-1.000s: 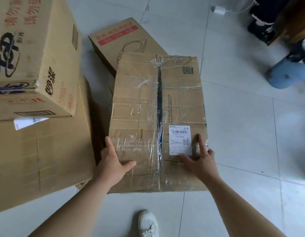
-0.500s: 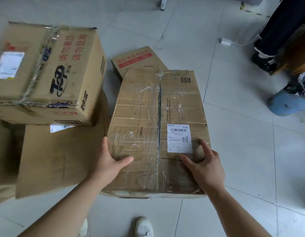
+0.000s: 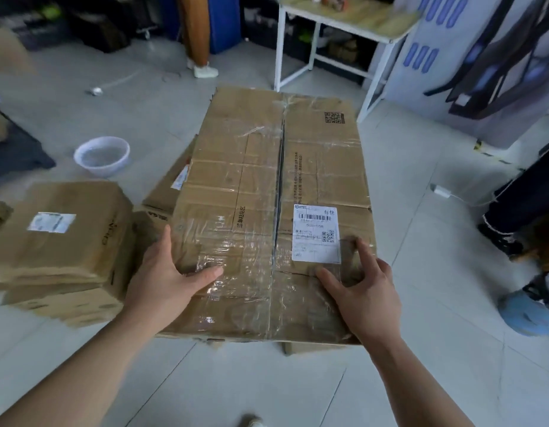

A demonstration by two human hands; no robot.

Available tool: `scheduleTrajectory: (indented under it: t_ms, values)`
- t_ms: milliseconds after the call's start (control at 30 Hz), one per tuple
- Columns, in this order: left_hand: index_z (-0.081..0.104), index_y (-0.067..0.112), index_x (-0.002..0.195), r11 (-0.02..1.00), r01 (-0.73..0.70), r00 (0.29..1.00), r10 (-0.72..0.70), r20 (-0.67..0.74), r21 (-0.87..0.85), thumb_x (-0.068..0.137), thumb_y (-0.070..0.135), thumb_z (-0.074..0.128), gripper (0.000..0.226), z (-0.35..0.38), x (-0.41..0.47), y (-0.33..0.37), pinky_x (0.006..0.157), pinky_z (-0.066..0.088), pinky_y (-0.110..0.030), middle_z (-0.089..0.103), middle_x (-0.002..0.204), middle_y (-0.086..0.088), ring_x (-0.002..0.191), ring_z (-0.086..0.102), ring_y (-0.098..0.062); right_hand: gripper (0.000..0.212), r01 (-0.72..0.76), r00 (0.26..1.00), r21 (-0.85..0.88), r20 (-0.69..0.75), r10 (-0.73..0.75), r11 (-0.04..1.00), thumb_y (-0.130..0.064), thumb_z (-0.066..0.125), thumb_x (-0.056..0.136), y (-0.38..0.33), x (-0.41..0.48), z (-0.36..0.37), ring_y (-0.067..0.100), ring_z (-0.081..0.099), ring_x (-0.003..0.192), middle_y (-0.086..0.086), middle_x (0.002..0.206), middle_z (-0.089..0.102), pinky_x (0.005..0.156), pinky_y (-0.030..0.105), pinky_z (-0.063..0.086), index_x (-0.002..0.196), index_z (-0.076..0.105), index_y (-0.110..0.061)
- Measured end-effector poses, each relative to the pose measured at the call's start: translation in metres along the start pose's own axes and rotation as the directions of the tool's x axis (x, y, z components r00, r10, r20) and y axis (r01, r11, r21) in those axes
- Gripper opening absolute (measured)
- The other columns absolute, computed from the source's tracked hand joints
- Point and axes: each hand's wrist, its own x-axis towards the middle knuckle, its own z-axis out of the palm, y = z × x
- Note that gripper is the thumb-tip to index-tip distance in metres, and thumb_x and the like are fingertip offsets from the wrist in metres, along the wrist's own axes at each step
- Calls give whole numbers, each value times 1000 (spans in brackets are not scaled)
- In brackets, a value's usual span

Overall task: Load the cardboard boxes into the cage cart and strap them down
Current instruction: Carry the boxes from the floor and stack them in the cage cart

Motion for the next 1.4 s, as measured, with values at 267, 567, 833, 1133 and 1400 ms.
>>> scheduleTrajectory:
  t_ms: [267, 567, 833, 1133, 1400]
  values:
    - [6, 34, 152, 988, 96, 941, -130, -313, -121, 57, 71, 72, 121, -147, -90, -52, 105, 35, -39, 34, 152, 10, 136, 38, -19, 84, 290, 945, 49, 142, -295, 956, -76, 62, 55, -146, -59, 25, -3, 45, 67, -14, 104, 38, 67, 28, 38, 131, 30, -58]
    - [28, 33, 139, 932, 294, 681, -359, -638, -212, 56, 65, 78, 102, -276, -243, -158, 76, 44, -28, 48, 110, 19, 94, 53, -7, 88, 583, 704, 158, 392, -593, 797, -74, 63, 62, -277, -200, 99, 7, 48, 72, -1, 124, 50, 56, 25, 38, 139, 28, -51]
    - [33, 34, 133, 790, 451, 329, -579, -746, -415, 55, 66, 77, 95, -336, -374, -224, 90, 49, -46, 53, 126, 3, 106, 57, -21, 91, 721, 344, 368, 544, -765, 587, -72, 65, 61, -373, -336, 166, 22, 55, 113, -2, 133, 49, 84, 36, 45, 141, 29, -47]
    - [37, 36, 126, 585, 456, -201, -666, -719, -670, 57, 66, 76, 85, -343, -495, -258, 75, 45, -36, 55, 120, 7, 97, 58, -17, 97, 696, -193, 658, 558, -807, 289, -72, 68, 60, -454, -492, 220, 18, 53, 114, -4, 135, 50, 84, 35, 46, 144, 30, -41]
    - [40, 35, 119, 401, 376, -576, -605, -549, -836, 54, 68, 77, 81, -297, -598, -256, 65, 43, -33, 57, 108, 8, 84, 55, -14, 99, 562, -592, 822, 478, -649, 92, -76, 63, 57, -444, -642, 224, 21, 51, 120, -3, 140, 45, 91, 43, 46, 143, 28, -43]
